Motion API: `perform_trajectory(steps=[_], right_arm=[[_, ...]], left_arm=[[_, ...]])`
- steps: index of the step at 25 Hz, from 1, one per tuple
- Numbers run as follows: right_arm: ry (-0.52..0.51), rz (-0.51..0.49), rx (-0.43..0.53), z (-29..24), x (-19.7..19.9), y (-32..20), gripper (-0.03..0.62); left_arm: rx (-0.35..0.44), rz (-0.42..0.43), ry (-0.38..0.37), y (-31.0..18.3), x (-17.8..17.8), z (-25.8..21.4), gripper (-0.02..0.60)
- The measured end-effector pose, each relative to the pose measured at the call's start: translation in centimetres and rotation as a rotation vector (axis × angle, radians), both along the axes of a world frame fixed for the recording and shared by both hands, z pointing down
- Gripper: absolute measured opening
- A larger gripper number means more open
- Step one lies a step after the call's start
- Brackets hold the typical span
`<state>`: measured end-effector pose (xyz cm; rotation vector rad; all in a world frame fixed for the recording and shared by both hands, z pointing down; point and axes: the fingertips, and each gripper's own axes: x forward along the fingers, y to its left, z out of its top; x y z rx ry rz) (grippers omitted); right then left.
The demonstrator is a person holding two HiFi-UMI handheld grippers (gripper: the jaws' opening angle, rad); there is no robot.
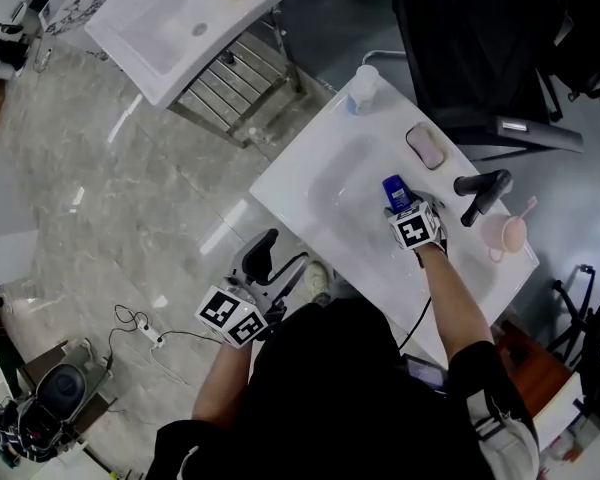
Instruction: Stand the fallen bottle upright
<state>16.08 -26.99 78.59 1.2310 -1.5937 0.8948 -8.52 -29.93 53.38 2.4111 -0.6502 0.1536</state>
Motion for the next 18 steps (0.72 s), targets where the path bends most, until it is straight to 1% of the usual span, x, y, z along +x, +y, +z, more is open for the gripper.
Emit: perform_trajectory(steps=[4,8,11,14,18], right_arm=[[0.019,-0.021,-0.036,0.7,-0.1,0.1,0.311],[-0.026,0.01,-0.071,1.3,-0.2,0.1,0.308],[-0.038,0.011,-0.077,1.1,0.1,-0.5,0.293],[-0.035,-0.004,-0.084,1.0,0.2,-0.4,0.291],[-0.031,0.007,-0.076,1.0,0.2,-0.5,0.287]], left_arm=[[-0.015,-0.007,0.003,-0.1,0.1,0.3,0.328],[-0.038,-0.016,0.009,0.0,-0.1,0.7,0.328],[-0.054,-0.019,0.011,0.1,-0.3,1.0,0.328],[-0.07,-0.025,0.022,0.2,-0.4,1.3,0.328],[-0.068,-0.025,0.028,0.1,-0.5,1.1,0.328]])
